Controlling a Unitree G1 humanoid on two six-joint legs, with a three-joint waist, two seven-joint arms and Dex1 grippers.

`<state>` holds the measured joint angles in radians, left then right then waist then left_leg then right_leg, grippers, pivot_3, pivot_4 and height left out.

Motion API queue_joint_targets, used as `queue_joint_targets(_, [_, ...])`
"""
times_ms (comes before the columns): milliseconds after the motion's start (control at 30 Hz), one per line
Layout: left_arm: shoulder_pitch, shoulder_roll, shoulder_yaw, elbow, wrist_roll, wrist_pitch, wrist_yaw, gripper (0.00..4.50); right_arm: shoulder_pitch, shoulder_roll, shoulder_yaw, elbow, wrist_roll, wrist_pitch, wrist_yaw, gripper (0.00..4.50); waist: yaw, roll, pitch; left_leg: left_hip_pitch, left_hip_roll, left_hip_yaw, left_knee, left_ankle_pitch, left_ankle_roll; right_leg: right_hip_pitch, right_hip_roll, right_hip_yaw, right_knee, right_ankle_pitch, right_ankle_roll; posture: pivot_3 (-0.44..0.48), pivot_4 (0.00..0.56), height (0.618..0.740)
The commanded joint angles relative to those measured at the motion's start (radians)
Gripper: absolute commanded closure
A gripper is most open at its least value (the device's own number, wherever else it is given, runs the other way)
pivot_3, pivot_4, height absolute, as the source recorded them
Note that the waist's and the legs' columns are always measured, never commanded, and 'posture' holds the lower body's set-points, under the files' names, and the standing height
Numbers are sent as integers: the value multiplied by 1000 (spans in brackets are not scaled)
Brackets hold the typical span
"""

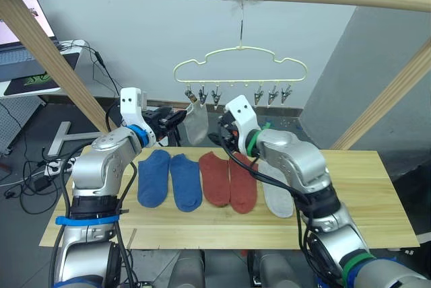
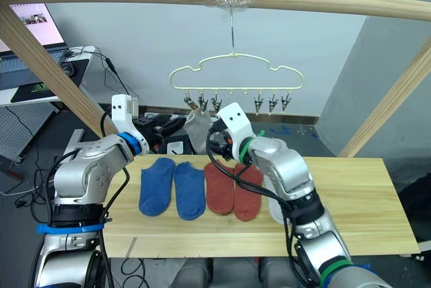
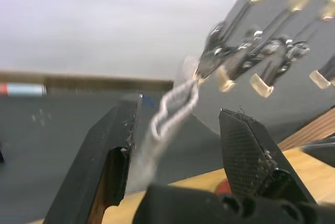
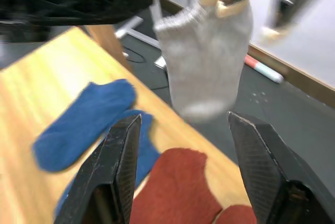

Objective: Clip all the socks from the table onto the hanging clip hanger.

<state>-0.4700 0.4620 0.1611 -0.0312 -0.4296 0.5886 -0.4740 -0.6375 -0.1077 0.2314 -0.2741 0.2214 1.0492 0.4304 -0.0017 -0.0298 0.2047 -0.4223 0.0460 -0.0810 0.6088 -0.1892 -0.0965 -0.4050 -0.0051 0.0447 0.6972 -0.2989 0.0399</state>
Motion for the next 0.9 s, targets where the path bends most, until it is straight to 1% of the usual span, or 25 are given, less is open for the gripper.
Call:
queue_joint_targets(33, [33,-21,-6,-77,27,-118,-10,1825,25,-61,-61,-181,76,37,48,1782,2,0,0,0,0,0,0,0,0,0,0,0,0,0,0,120,145,740])
queue_joint_targets(133, [54,-41,-18,-98,38,-146,-1,1825,46,-134,-120,-264,129,56,76,1782,2,0,0,0,0,0,1,0,0,1,0,0,0,0,0,117,145,740])
queue_joint_targets(267, [83,-78,-67,-134,84,-245,2,1825,72,-250,-210,-363,209,78,135,1782,3,0,0,0,0,0,1,1,1,1,0,0,0,0,0,109,148,740])
queue_joint_targets(467, [74,-146,-116,-134,136,-301,44,1825,82,-361,-302,-425,319,102,175,1782,2,0,0,1,0,0,1,1,1,1,0,0,0,0,0,107,153,740])
queue_joint_targets(600, [68,-172,-127,-122,165,-309,71,2630,104,-429,-329,-435,357,108,182,1741,3,0,0,1,0,0,1,1,2,1,1,1,0,0,0,98,158,740])
queue_joint_targets(733, [56,-200,-127,-110,206,-312,133,2630,119,-467,-344,-445,391,113,173,1741,3,0,0,1,-1,0,1,1,2,1,0,1,0,0,0,95,161,740])
queue_joint_targets(900, [45,-228,-143,-95,228,-303,159,2630,126,-482,-367,-460,433,118,152,1741,2,0,0,1,-1,0,1,1,2,1,1,1,0,0,0,78,163,740])
